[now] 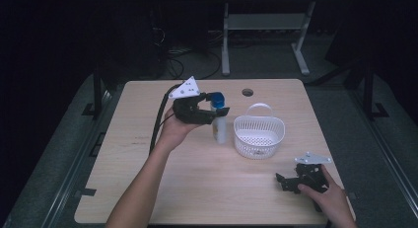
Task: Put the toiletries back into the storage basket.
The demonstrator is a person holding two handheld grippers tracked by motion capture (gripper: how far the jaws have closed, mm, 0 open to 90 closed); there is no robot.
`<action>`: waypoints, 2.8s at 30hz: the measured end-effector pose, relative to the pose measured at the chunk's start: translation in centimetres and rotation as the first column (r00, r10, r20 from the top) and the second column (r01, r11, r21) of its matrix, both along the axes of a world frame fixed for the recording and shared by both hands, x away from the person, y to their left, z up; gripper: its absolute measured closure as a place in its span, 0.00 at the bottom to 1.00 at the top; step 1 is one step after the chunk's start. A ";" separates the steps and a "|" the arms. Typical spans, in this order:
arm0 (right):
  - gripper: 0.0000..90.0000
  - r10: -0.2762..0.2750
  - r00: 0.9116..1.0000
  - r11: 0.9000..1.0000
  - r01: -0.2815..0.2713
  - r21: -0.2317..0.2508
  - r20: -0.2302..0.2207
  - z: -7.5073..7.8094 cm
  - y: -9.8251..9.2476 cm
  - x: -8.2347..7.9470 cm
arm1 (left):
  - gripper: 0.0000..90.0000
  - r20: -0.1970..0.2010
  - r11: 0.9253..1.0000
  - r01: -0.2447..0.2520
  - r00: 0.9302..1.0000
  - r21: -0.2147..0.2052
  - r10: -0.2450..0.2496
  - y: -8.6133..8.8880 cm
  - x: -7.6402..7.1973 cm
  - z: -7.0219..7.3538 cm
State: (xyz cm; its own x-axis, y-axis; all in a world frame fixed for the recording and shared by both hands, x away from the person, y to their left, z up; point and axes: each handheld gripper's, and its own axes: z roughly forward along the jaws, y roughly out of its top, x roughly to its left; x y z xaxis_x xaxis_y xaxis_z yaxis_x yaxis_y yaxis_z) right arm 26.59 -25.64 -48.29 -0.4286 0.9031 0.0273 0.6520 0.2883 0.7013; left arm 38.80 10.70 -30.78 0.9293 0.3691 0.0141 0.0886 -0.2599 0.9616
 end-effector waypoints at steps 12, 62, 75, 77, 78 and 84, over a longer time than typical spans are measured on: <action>0.01 0.000 1.000 1.000 0.000 0.001 0.000 0.0 0.0 0.0 | 0.42 0.036 0.999 0.037 0.999 -0.021 -0.036 -1.7 0.2 2.5; 0.01 -0.001 1.000 1.000 0.001 0.000 0.000 0.0 0.0 0.0 | 0.42 0.044 0.997 0.075 0.996 0.007 -0.075 -7.7 2.2 -1.5; 0.01 0.001 1.000 1.000 -0.001 0.000 0.000 0.0 0.0 0.0 | 0.42 0.025 0.998 0.062 0.998 0.028 -0.063 -7.8 2.5 -4.2; 0.01 0.001 1.000 1.000 -0.001 0.001 0.001 0.0 0.0 0.0 | 0.42 0.021 0.997 0.064 0.998 0.037 -0.064 -7.8 2.5 -4.6; 0.01 0.001 1.000 1.000 -0.001 0.001 0.002 0.0 0.0 0.0 | 0.42 0.015 0.997 0.063 0.998 0.035 -0.064 -7.9 2.5 -4.8; 0.01 0.001 1.000 1.000 -0.001 0.001 0.001 0.0 0.0 0.0 | 0.42 0.008 0.996 0.067 0.998 0.053 -0.067 -8.1 2.4 -5.7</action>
State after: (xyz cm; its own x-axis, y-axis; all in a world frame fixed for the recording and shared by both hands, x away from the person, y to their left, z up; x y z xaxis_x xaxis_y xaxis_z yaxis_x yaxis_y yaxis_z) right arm 26.59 -25.64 -48.30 -0.4292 0.9028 0.0278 0.6508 0.2878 0.7026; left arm 41.20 2.59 -36.49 0.9516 0.3045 0.0413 0.0596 -0.3148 0.9473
